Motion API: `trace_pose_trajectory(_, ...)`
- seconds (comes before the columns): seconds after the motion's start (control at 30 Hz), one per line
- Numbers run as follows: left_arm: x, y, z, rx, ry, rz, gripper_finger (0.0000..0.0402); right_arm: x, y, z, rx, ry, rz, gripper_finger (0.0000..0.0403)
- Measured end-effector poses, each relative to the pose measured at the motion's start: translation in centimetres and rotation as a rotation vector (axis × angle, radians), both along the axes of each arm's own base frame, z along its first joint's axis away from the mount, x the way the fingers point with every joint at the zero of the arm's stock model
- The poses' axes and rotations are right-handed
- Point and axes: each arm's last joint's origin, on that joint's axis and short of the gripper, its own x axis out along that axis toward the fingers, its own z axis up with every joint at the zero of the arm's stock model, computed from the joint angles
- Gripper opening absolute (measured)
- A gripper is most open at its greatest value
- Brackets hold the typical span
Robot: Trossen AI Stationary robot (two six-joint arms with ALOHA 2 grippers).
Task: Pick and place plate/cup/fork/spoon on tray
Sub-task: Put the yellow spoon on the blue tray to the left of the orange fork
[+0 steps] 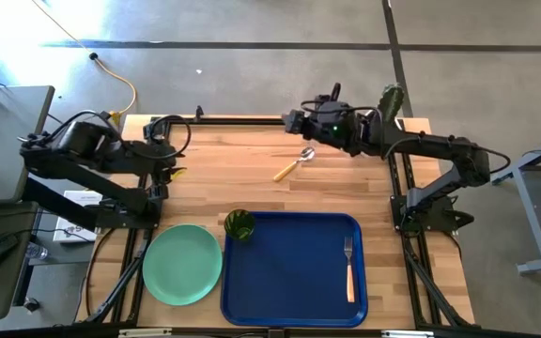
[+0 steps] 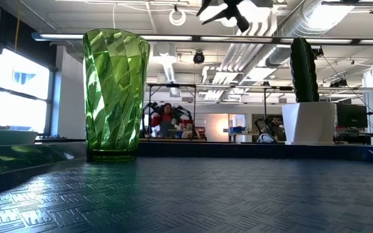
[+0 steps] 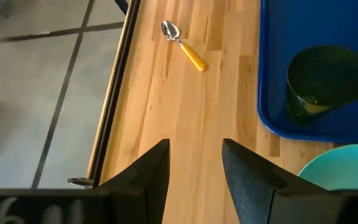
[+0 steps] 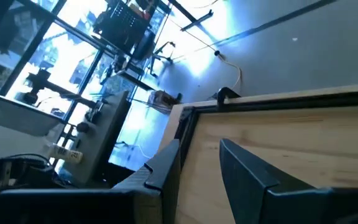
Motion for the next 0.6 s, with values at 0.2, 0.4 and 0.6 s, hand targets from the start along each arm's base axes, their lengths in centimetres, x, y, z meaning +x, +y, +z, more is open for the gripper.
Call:
trace_pose_trajectory(0.2, -0.3, 0.1, 0.1, 0.021, 0.005, -0.025, 0.0135, 0.0, -0.8, 1.2, -0.052, -0.063, 0.027, 0.0103)
trace_pose_trajectory(0.4, -0.2, 0.1, 0.1, 0.05, 0.02, -0.053, 0.0135, 1.2, -1.3, 2.8, -0.093, -0.015, 0.026, 0.0103)
trace_pose_trajectory(0.6, -0.2, 0.1, 0.1, 0.069, 0.017, -0.039, 0.0135, 2.6, -3.1, 1.9, 0.045, 0.217, -0.035, 0.0103)
